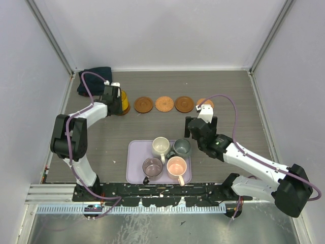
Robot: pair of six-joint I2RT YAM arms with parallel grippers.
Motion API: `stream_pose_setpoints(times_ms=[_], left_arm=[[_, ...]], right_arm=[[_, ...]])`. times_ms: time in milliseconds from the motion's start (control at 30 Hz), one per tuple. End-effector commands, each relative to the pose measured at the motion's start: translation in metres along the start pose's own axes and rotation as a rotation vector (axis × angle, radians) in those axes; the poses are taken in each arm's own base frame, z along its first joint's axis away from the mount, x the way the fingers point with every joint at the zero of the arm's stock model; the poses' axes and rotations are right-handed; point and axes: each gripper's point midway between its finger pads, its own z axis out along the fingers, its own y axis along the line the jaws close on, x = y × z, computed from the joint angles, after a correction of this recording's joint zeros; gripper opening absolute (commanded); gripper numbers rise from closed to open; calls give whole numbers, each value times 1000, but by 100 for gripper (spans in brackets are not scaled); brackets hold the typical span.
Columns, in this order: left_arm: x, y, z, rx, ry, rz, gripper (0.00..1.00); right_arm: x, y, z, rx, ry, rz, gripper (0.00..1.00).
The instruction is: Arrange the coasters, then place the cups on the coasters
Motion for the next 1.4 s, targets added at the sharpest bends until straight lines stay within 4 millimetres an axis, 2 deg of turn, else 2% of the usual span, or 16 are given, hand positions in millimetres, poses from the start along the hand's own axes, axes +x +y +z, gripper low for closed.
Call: stream_pose_setpoints(times_ms=[0, 867, 1233, 1367], left_arm=[[-45, 2, -10, 6, -161, -13, 0], [-35, 5, -11, -2, -143, -18, 0], [-27, 10, -13, -20, -123, -18, 32], [-26, 9, -15, -16, -125, -22, 41]], right_arm=[[-22, 10, -3, -23, -47, 61, 89], [-19, 11, -3, -35, -37, 65, 88], [-21, 11, -7, -51, -44, 75, 88], [-21, 11, -7, -53, -45, 77, 88]])
